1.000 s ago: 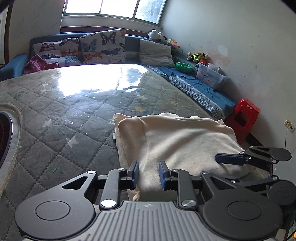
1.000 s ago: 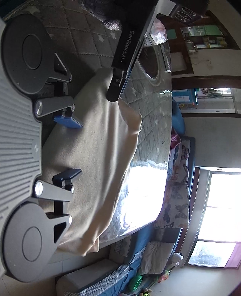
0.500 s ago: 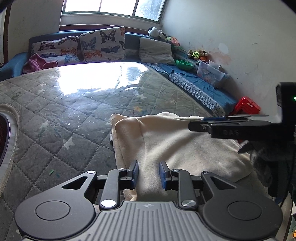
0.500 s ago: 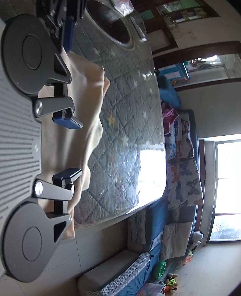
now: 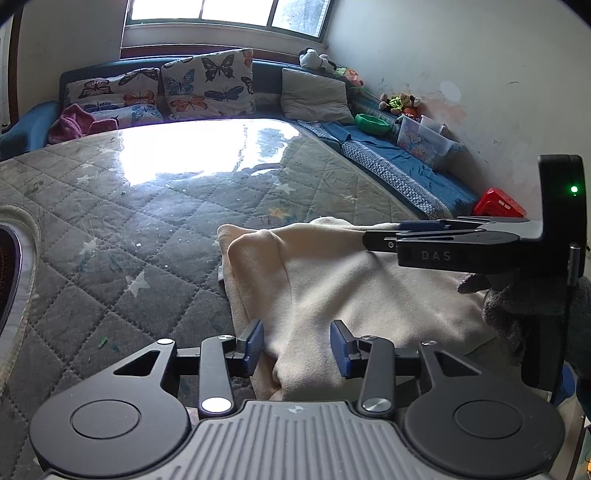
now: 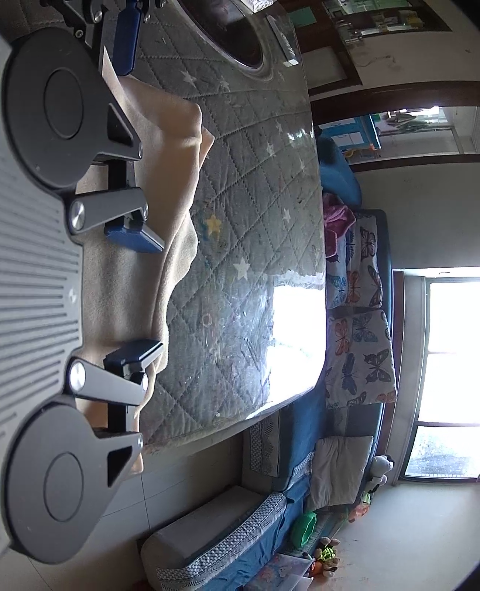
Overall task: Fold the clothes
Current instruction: 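Open both grippers to release the folded sweatshirt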
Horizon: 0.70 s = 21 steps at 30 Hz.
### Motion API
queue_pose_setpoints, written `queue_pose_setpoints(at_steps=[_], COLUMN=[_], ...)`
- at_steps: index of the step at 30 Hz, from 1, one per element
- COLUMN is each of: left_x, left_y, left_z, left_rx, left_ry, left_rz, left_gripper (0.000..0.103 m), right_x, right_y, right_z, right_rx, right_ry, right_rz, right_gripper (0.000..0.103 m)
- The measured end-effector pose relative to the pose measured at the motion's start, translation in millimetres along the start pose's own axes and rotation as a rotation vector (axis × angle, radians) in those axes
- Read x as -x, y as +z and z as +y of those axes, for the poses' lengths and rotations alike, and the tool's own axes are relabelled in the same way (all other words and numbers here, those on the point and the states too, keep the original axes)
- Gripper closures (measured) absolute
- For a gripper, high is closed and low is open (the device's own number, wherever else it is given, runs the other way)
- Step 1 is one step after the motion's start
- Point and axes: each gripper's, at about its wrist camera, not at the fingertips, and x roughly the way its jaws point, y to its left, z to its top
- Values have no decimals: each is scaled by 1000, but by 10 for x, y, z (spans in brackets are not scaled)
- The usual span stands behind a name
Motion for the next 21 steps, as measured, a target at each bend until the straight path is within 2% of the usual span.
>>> queue_pose_setpoints(at_steps=[2,4,12,17,19,21], left_x=[19,27,67,75,62,46], left_y=[-8,-1,-3,-24,-38,-55], left_z=[-2,5,-15,-37,-37,-42], left_rx=[1,3,8,3,-3,-5], left_ry=[1,3,11,20,34,48], left_rz=[-2,-4,-16,-24,-25,-22], left_gripper=[56,53,46,40,40,40], right_x=[69,150,484,607,626,627], right_y=[-29,-81,-370,-565,-627,-685], right_z=[2,11,47,86,98,109], right_rx=[2,7,17,25,23,20], right_ry=[0,-3,-9,-42,-52,-60], right_rz=[-4,-9,-28,-32,-32,-30], right_gripper=[45,29,19,9,1,0])
